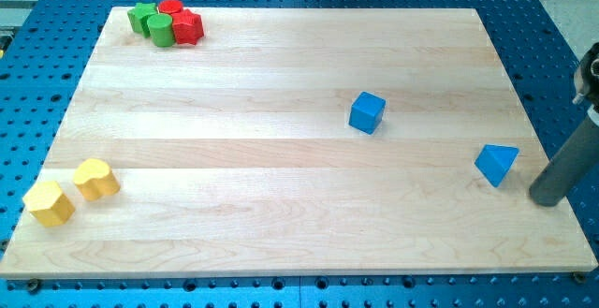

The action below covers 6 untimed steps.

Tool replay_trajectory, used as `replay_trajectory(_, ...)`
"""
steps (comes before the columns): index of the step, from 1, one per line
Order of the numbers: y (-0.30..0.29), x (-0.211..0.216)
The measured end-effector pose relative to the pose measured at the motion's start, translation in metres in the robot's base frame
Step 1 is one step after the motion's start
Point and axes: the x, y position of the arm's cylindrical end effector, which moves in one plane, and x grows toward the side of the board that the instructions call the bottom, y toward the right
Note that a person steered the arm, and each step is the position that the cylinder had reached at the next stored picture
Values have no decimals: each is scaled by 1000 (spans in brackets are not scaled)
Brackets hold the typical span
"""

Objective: Move the blue cube to the bottom right of the green circle

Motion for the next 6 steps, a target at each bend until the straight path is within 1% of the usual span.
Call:
replay_trajectory(2, -180, -84)
replay_trajectory(3, -232, -112)
replay_trajectory(4, -235, -130)
replay_trajectory(5, -153, -125)
replay_trajectory(6, -235, -179)
